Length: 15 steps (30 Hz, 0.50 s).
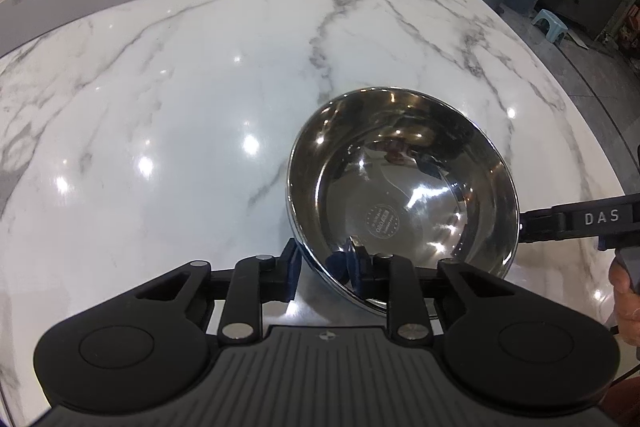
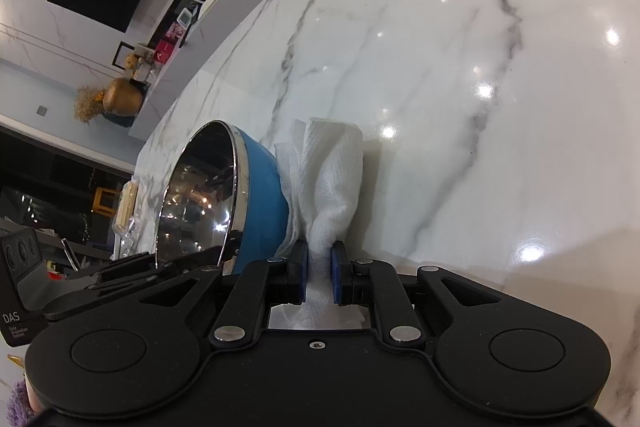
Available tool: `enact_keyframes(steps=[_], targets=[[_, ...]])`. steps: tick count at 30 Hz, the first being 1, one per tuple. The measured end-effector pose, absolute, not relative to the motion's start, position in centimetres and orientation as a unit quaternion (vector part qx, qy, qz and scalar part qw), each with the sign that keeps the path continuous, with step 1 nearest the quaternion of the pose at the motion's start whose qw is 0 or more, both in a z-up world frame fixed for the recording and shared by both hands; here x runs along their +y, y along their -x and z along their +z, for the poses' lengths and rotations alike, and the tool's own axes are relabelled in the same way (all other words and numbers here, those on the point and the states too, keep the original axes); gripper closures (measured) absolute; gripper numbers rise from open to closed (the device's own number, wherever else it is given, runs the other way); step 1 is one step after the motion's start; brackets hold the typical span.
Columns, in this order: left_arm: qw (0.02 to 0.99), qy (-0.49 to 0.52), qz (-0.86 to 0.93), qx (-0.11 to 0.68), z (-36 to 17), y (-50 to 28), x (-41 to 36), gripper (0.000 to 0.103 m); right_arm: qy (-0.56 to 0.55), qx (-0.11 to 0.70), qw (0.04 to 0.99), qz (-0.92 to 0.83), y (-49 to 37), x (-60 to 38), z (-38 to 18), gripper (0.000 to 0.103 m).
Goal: Clean bowl
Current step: 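Keep wiping the blue outer wall with the right tool while the left tool turns the bowl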
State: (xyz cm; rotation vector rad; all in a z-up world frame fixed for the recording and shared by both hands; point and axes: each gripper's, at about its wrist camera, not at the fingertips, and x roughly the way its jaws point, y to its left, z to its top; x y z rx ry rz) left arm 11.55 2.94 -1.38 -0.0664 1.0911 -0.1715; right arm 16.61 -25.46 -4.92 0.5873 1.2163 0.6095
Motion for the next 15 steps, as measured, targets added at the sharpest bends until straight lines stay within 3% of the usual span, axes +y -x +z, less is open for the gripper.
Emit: enact_keyframes(steps=[9,15], targets=[[0.855,0.023,-0.078,0.513,-1.2,-11.7,3.1,0.085,-0.361,0.502,0.725,0.304,-17.1,-29.1,-3.5,0.091],[0.856,0.019,-0.076,0.512,-1.2,-11.8,3.0,0.085,-0.355,0.514,0.721,0.299,-16.9,-28.8,-4.2,0.091]])
